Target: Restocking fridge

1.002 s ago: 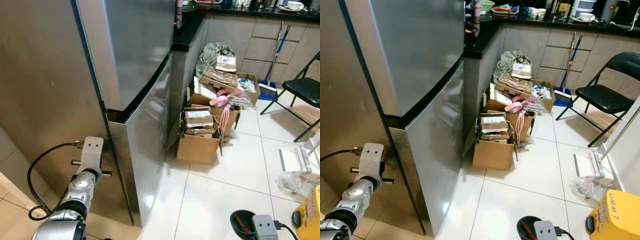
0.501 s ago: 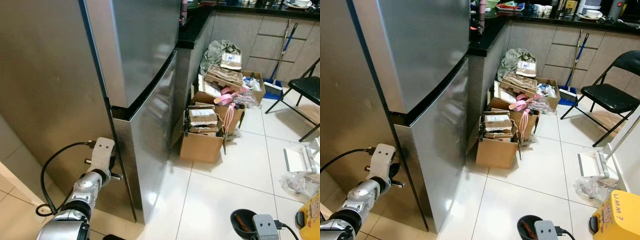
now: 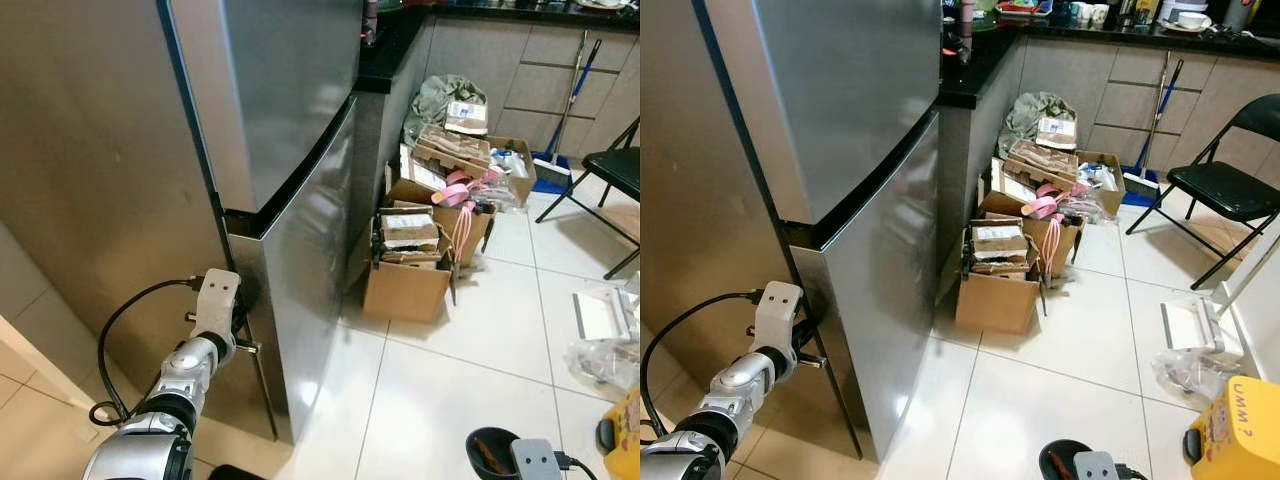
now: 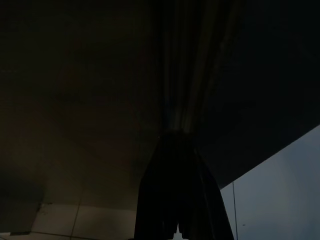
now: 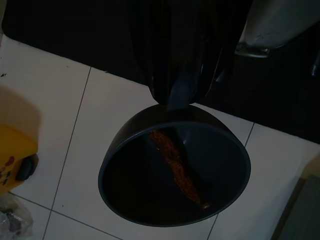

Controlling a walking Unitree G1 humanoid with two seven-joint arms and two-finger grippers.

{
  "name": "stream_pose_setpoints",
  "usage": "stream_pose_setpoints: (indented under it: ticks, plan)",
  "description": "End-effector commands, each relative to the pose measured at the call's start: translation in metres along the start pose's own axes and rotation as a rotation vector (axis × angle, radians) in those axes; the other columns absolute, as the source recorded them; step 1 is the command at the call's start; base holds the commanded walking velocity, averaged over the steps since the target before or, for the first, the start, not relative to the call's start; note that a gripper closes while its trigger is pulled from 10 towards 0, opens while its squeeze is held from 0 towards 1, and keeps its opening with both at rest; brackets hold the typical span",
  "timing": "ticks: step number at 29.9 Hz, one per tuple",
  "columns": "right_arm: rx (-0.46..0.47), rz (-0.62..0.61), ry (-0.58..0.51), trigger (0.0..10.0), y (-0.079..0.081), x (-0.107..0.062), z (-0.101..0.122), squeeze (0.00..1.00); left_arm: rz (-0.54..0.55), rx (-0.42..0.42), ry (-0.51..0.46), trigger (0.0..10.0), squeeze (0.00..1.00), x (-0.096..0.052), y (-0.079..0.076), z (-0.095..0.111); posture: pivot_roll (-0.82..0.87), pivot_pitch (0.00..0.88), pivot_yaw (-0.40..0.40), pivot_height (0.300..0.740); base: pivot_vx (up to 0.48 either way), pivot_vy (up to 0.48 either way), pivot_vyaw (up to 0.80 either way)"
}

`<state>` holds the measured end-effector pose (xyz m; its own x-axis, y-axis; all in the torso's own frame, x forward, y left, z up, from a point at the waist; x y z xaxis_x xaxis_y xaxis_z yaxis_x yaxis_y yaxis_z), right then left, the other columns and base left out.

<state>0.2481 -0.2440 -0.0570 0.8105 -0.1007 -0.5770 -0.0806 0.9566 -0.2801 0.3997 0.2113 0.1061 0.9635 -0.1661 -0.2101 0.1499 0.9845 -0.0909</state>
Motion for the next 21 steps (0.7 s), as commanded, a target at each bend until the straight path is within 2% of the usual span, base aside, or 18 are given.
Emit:
stream_pose_setpoints:
  ticks: [1, 4, 5, 6, 7, 8, 11, 15, 16, 19, 20, 21]
  plan:
    - [0.022, -0.024, 0.008, 10.0, -0.005, -0.004, -0.007, 0.00, -0.060, 0.011, -0.026, 10.0, 0.00, 0.006, -0.016, 0.007, -0.14, 0.208, 0.005, 0.740, 0.000, 0.000, 0.00]
    - [0.020, -0.026, 0.010, 10.0, -0.006, -0.004, -0.008, 0.00, -0.058, 0.013, -0.028, 10.0, 0.00, 0.007, -0.018, 0.008, -0.14, 0.210, 0.001, 0.740, 0.000, 0.000, 0.00]
    - [0.020, -0.026, 0.009, 10.0, -0.006, -0.004, -0.007, 0.00, -0.060, 0.004, -0.031, 10.0, 0.15, 0.007, -0.019, 0.009, -0.14, 0.210, -0.001, 0.740, 0.000, 0.000, 0.00]
    - [0.020, -0.026, 0.009, 10.0, -0.006, -0.004, -0.007, 0.00, -0.060, 0.004, -0.031, 10.0, 0.15, 0.007, -0.019, 0.009, -0.14, 0.210, -0.001, 0.740, 0.000, 0.000, 0.00]
    - [0.018, -0.025, 0.009, 10.0, -0.006, -0.004, -0.007, 0.00, -0.061, 0.001, -0.032, 10.0, 0.49, 0.008, -0.019, 0.009, -0.14, 0.211, -0.001, 0.740, 0.000, 0.000, 0.00]
    - [0.018, -0.024, 0.008, 10.0, -0.006, -0.003, -0.006, 0.00, -0.061, -0.004, -0.033, 10.0, 1.00, 0.008, -0.020, 0.010, -0.14, 0.211, -0.001, 0.740, 0.000, 0.000, 0.00]
    - [0.017, -0.024, 0.007, 10.0, -0.006, -0.003, -0.005, 0.00, -0.063, -0.012, -0.035, 10.0, 1.00, 0.008, -0.020, 0.010, -0.14, 0.210, -0.001, 0.740, 0.000, 0.000, 0.00]
    - [0.018, -0.022, 0.002, 10.0, -0.006, -0.002, -0.003, 0.00, -0.149, -0.045, -0.019, 10.0, 1.00, 0.009, -0.032, 0.008, -0.14, 0.209, 0.000, 0.740, 0.000, 0.000, 0.00]
    - [0.018, -0.020, 0.002, 10.0, -0.006, -0.002, -0.004, 0.00, -0.260, -0.063, 0.032, 10.0, 1.00, 0.009, -0.048, -0.003, -0.14, 0.208, 0.000, 0.740, 0.000, 0.000, 0.00]
    - [0.017, -0.016, 0.005, 10.0, -0.005, -0.002, -0.004, 0.00, -0.407, -0.083, 0.116, 10.0, 1.00, 0.005, -0.068, -0.018, -0.14, 0.206, -0.001, 0.740, 0.000, 0.000, 0.00]
    - [0.017, -0.016, 0.005, 10.0, -0.005, -0.002, -0.004, 0.00, -0.407, -0.083, 0.116, 10.0, 1.00, 0.005, -0.068, -0.018, -0.14, 0.206, -0.001, 0.740, 0.000, 0.000, 0.00]
    - [0.016, -0.011, 0.006, 10.0, -0.004, -0.002, -0.004, 0.00, -0.503, -0.079, 0.170, 10.0, 1.00, 0.001, -0.081, -0.029, -0.14, 0.203, -0.001, 0.740, 0.000, 0.000, 0.00]
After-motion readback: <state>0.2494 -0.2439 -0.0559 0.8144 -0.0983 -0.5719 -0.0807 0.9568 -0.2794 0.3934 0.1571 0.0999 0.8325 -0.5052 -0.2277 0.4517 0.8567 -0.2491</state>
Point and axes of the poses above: a point about 5 cm out from each wrist's last joint towards the gripper, its own x axis pointing out of the wrist towards the gripper, its own z axis along the axis of the wrist's last joint, y = z × x, the point moved 3 cm from there along x, pointing out of the wrist towards the gripper, and after that the axes turned 11 degrees about -x, right-handed, at the moved point
